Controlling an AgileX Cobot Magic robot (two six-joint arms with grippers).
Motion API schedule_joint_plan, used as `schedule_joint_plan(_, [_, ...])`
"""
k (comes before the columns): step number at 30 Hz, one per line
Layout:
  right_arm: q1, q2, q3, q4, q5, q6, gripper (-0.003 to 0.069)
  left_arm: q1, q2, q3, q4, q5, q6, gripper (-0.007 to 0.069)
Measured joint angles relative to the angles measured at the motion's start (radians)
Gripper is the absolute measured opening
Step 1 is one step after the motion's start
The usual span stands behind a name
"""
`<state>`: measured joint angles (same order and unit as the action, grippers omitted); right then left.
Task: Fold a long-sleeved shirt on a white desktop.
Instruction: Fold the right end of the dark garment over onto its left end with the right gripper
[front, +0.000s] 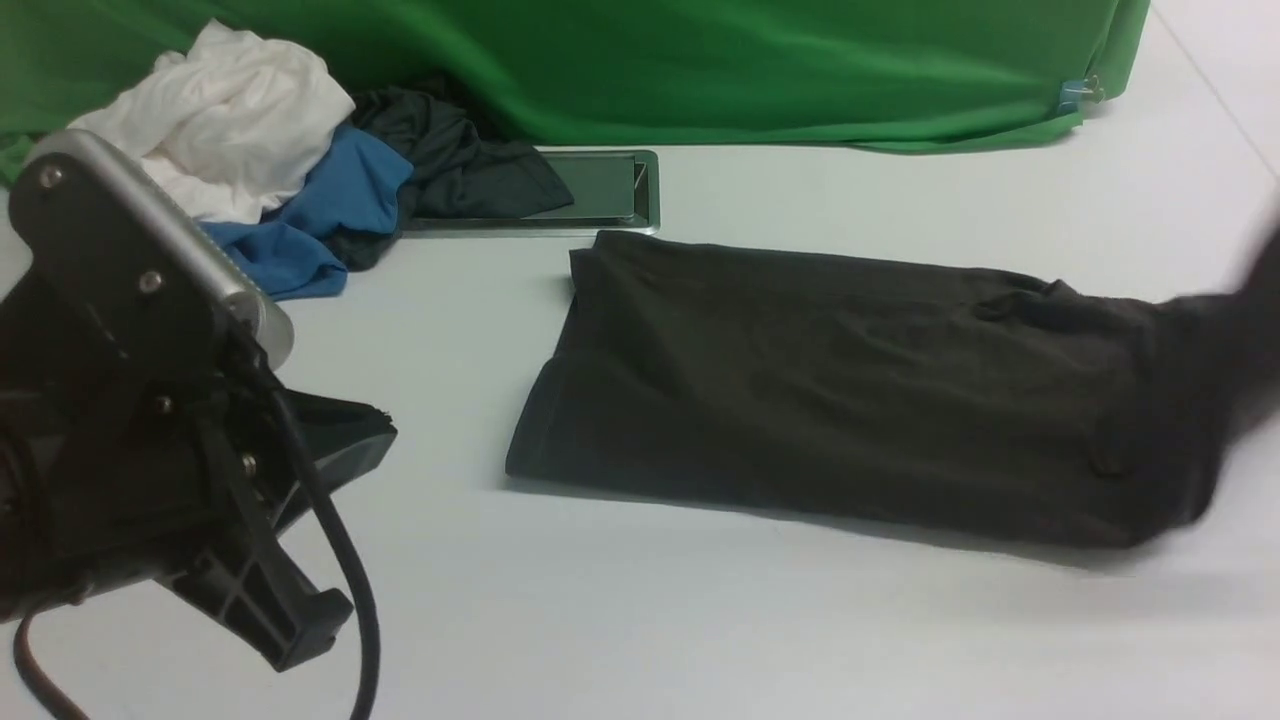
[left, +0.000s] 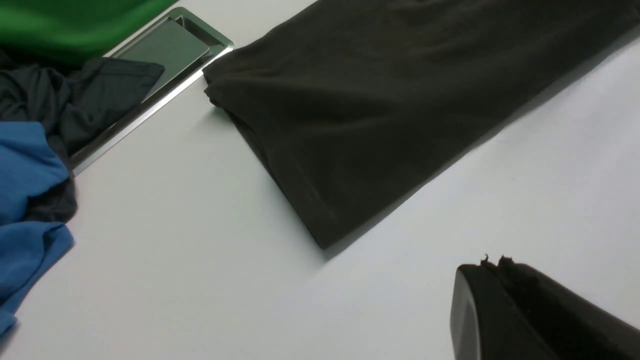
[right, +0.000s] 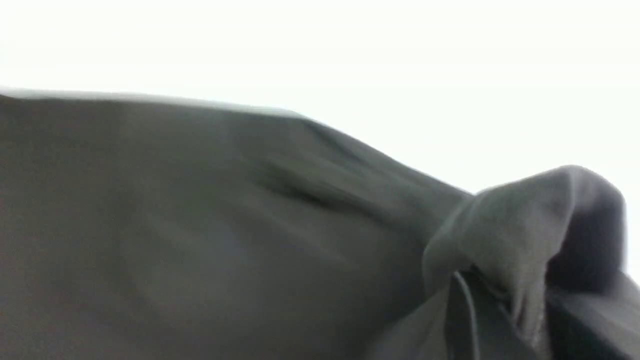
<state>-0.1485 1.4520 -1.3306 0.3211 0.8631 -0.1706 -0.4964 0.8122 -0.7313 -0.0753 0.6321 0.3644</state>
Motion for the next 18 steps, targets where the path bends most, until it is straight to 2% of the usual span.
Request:
schedule_joint_plan(3, [0.084,0.014,-0.058,0.108,-0.022,-0.037,0.0095,0.000,0.000,0.000,0.000,0.001,0.000,0.0017])
schedule_joint_plan(6, [0.153,0.055,-0.114,0.167,-0.026,-0.061,0.0095,0.000,0.000,0.000,0.000,0.001,0.000,0.0017])
schedule_joint_plan(18, [0.361,0.269,-0.362,0.202,0.012,-0.081,0.0095,0.000,0.000,0.018,0.020,0.001,0.000,0.0017])
